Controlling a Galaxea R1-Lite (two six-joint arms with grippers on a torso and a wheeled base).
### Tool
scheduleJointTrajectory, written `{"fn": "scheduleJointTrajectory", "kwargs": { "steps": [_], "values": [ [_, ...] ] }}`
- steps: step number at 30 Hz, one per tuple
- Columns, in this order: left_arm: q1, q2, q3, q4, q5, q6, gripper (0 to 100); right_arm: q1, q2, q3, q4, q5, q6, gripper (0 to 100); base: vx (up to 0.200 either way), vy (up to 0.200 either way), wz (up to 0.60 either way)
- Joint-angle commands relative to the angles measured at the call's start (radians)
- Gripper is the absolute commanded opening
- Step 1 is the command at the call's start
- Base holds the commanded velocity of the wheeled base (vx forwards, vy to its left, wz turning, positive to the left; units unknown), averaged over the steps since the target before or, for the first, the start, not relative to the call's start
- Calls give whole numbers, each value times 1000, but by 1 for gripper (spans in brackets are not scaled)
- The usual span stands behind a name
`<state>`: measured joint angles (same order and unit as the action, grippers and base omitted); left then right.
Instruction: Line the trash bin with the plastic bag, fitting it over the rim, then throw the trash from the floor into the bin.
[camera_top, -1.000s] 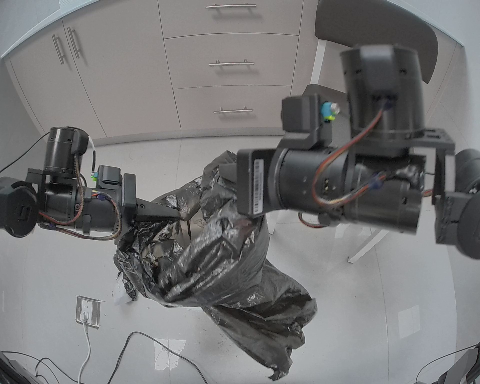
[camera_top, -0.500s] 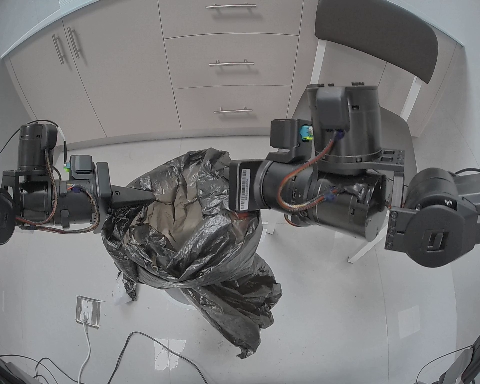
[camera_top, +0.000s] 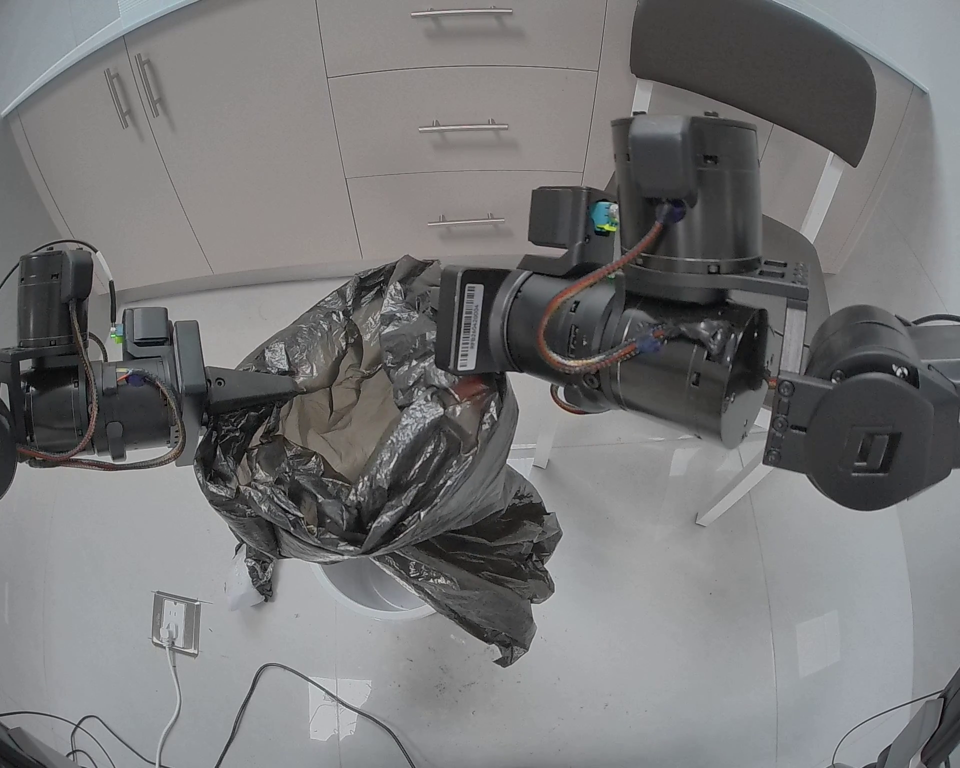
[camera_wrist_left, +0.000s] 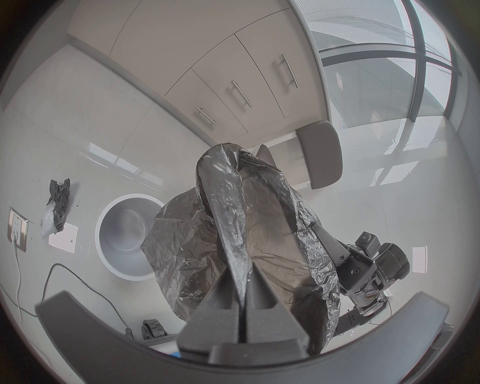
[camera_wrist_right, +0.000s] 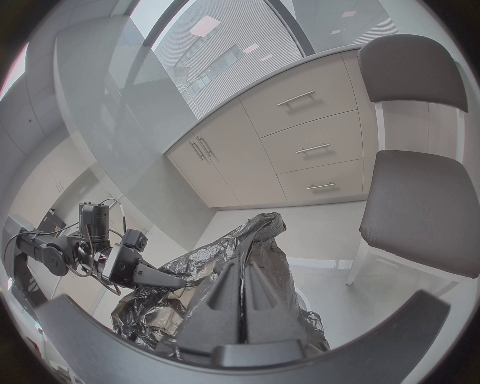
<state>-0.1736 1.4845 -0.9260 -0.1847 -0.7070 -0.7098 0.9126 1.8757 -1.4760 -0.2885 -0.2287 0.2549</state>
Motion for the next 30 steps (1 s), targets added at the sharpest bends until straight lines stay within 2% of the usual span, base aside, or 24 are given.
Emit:
{"fn": "scheduleJointTrajectory", "kwargs": {
  "steps": [1,9,14,18,24,30],
  "values": [
    [-3,-24,3,5,0,-11,0,23,-3,-4,0,-3,6,0,0,0,0],
    [-3,-102,1,2,0,-76,0,80,-9,14,-4,-4,-2,0,0,0,0],
    [0,-124,3,2,3,-76,0,112,8,-3,2,-4,-13,0,0,0,0],
    [32,-112,4,7,6,-74,0,126,45,-14,-8,-4,-31,0,0,0,0],
    [91,-43,15,-12,18,-45,0,92,120,-61,-17,-1,-46,0,0,0,0],
    [120,73,18,-104,21,29,0,54,197,-101,-81,5,-92,0,0,0,0]
  ]
}}
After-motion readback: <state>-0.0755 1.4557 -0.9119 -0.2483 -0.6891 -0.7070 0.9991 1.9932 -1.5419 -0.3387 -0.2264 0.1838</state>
